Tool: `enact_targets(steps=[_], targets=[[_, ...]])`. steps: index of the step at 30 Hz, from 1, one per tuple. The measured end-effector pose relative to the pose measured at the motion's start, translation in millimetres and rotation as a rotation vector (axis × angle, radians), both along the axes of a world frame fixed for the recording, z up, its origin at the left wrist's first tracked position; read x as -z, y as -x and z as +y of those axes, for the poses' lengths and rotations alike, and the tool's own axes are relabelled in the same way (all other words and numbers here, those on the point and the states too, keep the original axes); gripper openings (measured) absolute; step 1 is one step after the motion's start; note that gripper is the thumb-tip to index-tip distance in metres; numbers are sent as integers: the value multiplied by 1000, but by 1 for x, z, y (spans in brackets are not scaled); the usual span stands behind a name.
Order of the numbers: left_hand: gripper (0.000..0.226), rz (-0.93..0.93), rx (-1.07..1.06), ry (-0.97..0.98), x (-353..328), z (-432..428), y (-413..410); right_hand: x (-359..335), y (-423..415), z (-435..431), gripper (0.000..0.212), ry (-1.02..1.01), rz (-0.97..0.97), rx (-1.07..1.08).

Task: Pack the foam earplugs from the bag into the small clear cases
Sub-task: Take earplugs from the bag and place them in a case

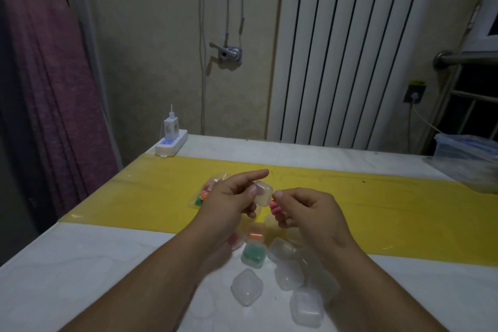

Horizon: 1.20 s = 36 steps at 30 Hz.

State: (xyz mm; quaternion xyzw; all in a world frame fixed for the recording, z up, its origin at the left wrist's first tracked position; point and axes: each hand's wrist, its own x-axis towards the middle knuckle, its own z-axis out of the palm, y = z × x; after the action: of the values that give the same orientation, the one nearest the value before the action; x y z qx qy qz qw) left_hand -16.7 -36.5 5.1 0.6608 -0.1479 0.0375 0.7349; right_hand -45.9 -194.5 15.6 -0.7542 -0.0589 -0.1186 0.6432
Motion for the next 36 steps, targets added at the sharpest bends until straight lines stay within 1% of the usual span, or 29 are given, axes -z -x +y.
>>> enact_targets(steps=[2,3,5,7,9,13,18,22,25,28,32,36], targets=[[32,-50,-29,-81,0,1,-1,0,1,0,11,49,-3,-3],[29,-59,-38,-82,0,2,-2,0,1,-1,9,62,-4,5],[26,-18,-9,20,0,1,-1,0,0,-1,11,51,0,28],[29,39,40,139,-2,0,1,0,-1,-2,15,17,17,38],[33,44,59,165,-2,1,1,-1,-2,-2,17,-14,36,32],[42,37,142,139,-4,1,5,-1,-1,-1,17,-55,45,5],[30,27,245,76,-5,4,9,-1,-2,-4,14,-82,26,23],[22,-2,259,58,-5,3,10,-2,-1,-4,14,-27,-1,22],[20,-36,223,48,-4,2,8,-2,-2,-5,18,-15,6,65],[26,-99,117,-27,-2,3,4,-2,-4,-5,22,-86,53,93],[42,-106,-2,-51,1,3,-1,-2,-2,-1,22,-113,122,43],[43,-109,-24,-56,1,4,-1,-2,-2,2,18,-117,154,-7]])
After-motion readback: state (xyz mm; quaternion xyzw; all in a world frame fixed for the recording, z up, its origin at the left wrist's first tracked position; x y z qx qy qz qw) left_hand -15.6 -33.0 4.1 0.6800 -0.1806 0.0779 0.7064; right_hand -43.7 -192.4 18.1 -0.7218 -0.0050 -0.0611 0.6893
